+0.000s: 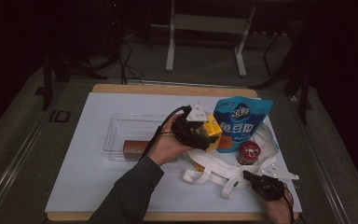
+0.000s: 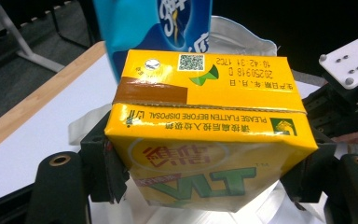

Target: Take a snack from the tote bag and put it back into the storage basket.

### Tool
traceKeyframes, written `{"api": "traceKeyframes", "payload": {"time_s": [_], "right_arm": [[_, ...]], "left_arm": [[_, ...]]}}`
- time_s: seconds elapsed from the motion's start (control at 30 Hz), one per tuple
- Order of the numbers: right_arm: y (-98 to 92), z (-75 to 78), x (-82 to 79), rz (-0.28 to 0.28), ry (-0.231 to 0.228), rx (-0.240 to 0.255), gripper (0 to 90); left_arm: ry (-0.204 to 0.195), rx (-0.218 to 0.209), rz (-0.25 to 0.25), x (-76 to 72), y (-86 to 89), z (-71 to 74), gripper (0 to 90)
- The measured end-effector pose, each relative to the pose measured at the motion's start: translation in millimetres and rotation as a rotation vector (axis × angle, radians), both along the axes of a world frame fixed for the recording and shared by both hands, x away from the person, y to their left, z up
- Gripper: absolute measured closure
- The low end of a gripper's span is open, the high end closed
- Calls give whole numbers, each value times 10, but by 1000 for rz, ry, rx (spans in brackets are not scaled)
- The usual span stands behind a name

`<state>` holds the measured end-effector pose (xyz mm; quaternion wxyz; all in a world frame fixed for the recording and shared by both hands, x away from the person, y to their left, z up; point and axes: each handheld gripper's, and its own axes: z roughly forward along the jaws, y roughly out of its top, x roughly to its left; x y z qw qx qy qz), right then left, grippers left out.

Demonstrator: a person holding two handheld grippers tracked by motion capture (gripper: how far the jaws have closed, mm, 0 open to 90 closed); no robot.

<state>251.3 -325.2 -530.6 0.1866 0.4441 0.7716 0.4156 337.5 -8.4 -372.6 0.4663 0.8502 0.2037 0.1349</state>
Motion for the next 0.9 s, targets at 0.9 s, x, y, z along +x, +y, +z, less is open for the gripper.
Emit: {"api": "traceKeyframes", "payload": {"time_s": [0.9], "right_arm": [[-1,-1,0,0,0,-1,899]], "left_arm": [[11,-3,120,87,480,-10,288]]}}
